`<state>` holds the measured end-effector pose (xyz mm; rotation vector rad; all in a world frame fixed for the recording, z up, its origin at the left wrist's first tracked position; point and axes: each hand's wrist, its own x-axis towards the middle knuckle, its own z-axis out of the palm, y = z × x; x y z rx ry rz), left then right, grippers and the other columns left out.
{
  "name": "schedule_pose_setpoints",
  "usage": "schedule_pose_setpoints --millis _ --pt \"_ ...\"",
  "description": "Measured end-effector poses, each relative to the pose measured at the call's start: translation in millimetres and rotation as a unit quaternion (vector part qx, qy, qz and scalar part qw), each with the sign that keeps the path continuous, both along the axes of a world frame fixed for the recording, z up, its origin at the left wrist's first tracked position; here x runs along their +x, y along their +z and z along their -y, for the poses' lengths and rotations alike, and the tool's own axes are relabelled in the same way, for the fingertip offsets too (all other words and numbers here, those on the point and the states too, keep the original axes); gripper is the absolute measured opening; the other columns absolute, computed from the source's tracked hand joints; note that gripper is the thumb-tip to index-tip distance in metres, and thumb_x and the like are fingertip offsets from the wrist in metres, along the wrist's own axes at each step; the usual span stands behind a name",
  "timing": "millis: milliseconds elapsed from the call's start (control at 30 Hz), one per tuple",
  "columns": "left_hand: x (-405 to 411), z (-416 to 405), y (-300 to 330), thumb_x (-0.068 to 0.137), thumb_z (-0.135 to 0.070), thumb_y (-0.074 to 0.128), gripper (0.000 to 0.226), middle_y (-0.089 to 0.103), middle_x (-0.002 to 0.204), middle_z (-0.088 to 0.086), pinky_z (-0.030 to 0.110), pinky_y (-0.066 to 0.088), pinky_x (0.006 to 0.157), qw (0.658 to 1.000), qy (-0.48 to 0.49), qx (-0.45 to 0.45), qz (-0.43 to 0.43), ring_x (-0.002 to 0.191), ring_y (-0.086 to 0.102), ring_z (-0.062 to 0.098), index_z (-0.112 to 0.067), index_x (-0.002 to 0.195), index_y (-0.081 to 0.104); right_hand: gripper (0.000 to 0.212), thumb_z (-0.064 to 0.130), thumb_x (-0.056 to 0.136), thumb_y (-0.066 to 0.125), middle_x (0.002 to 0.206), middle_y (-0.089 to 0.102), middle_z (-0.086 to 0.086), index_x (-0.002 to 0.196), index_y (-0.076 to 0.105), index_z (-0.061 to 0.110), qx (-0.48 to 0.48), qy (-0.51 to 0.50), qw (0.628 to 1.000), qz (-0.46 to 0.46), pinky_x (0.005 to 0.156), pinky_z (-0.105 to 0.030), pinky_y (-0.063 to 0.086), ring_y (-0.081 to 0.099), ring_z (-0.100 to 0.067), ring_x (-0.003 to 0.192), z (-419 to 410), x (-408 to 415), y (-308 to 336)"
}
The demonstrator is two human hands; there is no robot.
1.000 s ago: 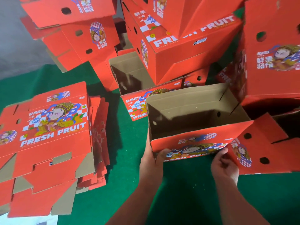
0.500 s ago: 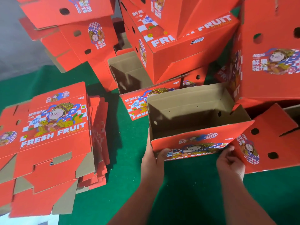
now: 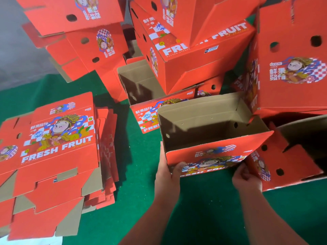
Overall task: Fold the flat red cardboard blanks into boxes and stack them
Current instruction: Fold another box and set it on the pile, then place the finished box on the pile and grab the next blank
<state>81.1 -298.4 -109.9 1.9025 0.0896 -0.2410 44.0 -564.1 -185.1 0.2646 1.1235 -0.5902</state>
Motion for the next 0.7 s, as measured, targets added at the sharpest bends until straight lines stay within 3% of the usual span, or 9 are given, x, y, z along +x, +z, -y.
schedule_pose_setpoints --millis 67,133,233,300,367,467,533,600,700 --pt "-0.1 0.5 0.8 0.096 -0.033 0.070 0.063 0.071 0.115 -0.008 0.037 0.054 0.098 1.000 0.001 -0.004 -0.005 0.105 0.067 0.005 -0.014 0.150 0.042 0.042 0.002 0.096 0.041 0.108 0.073 0.002 0.127 0.065 0.018 -0.070 0.097 0.991 -0.058 0.088 -0.028 0.061 0.069 -0.012 0.087 -1.0 -1.0 6.9" --pt "0.2 1.7 1.7 0.094 -0.040 0.068 0.065 0.072 0.113 -0.008 0.040 0.055 0.099 1.000 0.005 -0.001 -0.007 0.105 0.068 0.009 -0.016 0.149 0.043 0.027 0.028 0.100 0.046 0.126 0.069 -0.002 0.118 0.064 0.017 -0.121 0.184 0.971 -0.093 0.101 -0.040 0.055 0.069 -0.015 0.101 0.0 2.9 21.2" --pt "-1.5 5.7 3.2 0.083 -0.062 0.061 0.067 0.074 0.104 -0.017 0.039 0.055 0.094 0.999 0.004 0.033 0.012 0.099 0.070 0.005 -0.026 0.139 0.053 0.033 0.053 0.092 0.048 0.111 0.070 -0.002 0.097 0.067 0.026 -0.169 0.299 0.935 -0.090 0.109 -0.058 0.038 0.060 -0.022 0.109 2.9 12.1 43.9" --pt "-7.2 13.5 3.7 0.081 -0.066 0.058 0.066 0.073 0.100 -0.024 0.036 0.056 0.091 0.999 -0.016 0.029 0.022 0.095 0.070 0.002 -0.029 0.136 0.056 0.037 0.059 0.086 0.052 0.103 0.076 -0.003 0.096 0.073 0.030 -0.200 0.336 0.918 -0.060 0.095 -0.058 0.047 0.062 -0.027 0.103 5.5 16.1 56.6" --pt "-12.2 24.1 3.7 0.082 -0.065 0.057 0.069 0.072 0.100 -0.026 0.032 0.055 0.087 0.999 -0.034 0.019 0.034 0.093 0.068 -0.002 -0.025 0.138 0.055 0.042 0.059 0.085 0.053 0.108 0.078 0.002 0.110 0.075 0.034 -0.229 0.317 0.919 -0.046 0.090 -0.056 0.051 0.066 -0.027 0.105 13.4 11.5 62.7" --pt "-13.3 44.9 8.2 0.088 -0.059 0.061 0.072 0.072 0.108 -0.021 0.032 0.053 0.088 0.995 -0.085 -0.005 0.044 0.097 0.067 -0.003 -0.019 0.147 0.049 0.050 0.058 0.088 0.049 0.128 0.071 0.003 0.129 0.068 0.034 -0.250 0.226 0.940 -0.057 0.101 -0.056 0.048 0.063 -0.027 0.118 33.0 -4.0 60.9" --pt "-8.5 61.3 17.4 0.098 -0.047 0.062 0.079 0.071 0.123 -0.017 0.029 0.052 0.094 0.987 -0.156 -0.008 0.036 0.108 0.068 0.003 -0.034 0.164 0.022 0.051 0.059 0.091 0.046 0.129 0.069 0.004 0.131 0.065 0.034 -0.256 0.182 0.946 -0.079 0.102 -0.051 0.049 0.064 -0.024 0.117 47.8 -9.8 58.7" --pt "-1.5 77.8 25.4 0.106 -0.040 0.055 0.087 0.069 0.133 -0.007 0.029 0.051 0.093 0.972 -0.232 0.035 0.002 0.112 0.070 0.018 -0.058 0.157 -0.012 0.047 0.055 0.095 0.041 0.123 0.070 0.004 0.127 0.066 0.032 -0.270 0.142 0.949 -0.083 0.098 -0.042 0.052 0.065 -0.020 0.110 60.8 -10.3 60.6" --pt "11.0 101.4 35.0 0.110 -0.038 0.044 0.086 0.067 0.133 0.019 0.043 0.053 0.096 0.937 -0.325 0.122 -0.036 0.107 0.070 0.038 -0.057 0.151 -0.029 0.027 0.043 0.099 0.046 0.115 0.067 0.002 0.105 0.065 0.025 -0.258 0.070 0.959 -0.093 0.095 -0.028 0.055 0.063 -0.017 0.102 73.4 -5.4 60.8"
